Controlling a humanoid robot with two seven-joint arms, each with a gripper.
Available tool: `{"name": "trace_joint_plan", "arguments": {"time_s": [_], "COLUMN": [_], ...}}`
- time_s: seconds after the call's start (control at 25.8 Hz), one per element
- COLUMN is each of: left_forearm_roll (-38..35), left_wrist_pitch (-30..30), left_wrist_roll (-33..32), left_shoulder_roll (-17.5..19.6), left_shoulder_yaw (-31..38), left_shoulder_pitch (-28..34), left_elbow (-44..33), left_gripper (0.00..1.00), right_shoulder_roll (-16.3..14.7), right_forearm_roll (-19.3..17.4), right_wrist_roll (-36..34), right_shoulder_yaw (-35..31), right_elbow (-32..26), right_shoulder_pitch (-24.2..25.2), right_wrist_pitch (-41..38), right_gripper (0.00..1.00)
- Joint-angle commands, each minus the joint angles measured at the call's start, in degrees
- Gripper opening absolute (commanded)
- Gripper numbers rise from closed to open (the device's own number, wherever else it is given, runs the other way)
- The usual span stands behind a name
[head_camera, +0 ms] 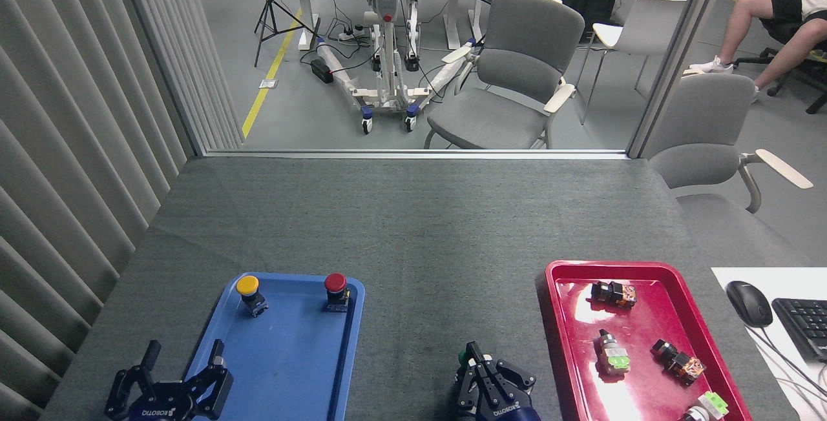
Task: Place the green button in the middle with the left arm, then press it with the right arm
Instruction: 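Lower the right hand onto the green button to press it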
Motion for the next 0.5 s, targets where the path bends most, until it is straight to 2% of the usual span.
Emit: {"name": "trace_joint_plan", "arguments": {"time_s": [0.0,0.15,0.23,0.35,0.46], "left_forearm_roll": [0.5,0.7,0.7,0.7,0.5], "left_wrist_pitch": [-1.3,-1.5,-1.5,-2.1,-2.9], "left_wrist_roll": [0.0,0.0,0.0,0.0,0.1], "left_shoulder_roll": [0.6,0.3,0.2,0.2,0.2], "left_shoulder_yaw": [0.1,0.1,0.1,0.0,0.0], "left_shoulder_pitch": [0.2,0.1,0.1,0.5,1.9], "left_elbow": [-0.3,-0.7,-0.7,-0.6,-0.9], "left_gripper": [0.99,0.99,0.99,0.99,0.99], "right_shoulder_roll": [0.1,0.8,1.7,1.6,1.3], "right_forearm_roll": [-0.2,-0.9,-2.6,-6.1,-8.2], "right_wrist_roll": [0.8,0.3,0.2,0.3,0.5], "right_shoulder_yaw": [0.2,-0.5,-0.6,-0.5,-0.7], "right_elbow": [0.1,-2.2,-3.7,-6.2,-7.9], "right_shoulder_pitch": [-0.1,-0.2,-0.3,-0.3,-0.4], "right_wrist_pitch": [0.4,0.4,0.4,0.4,0.5], "right_gripper": [0.00,0.00,0.00,0.00,0.00]}}
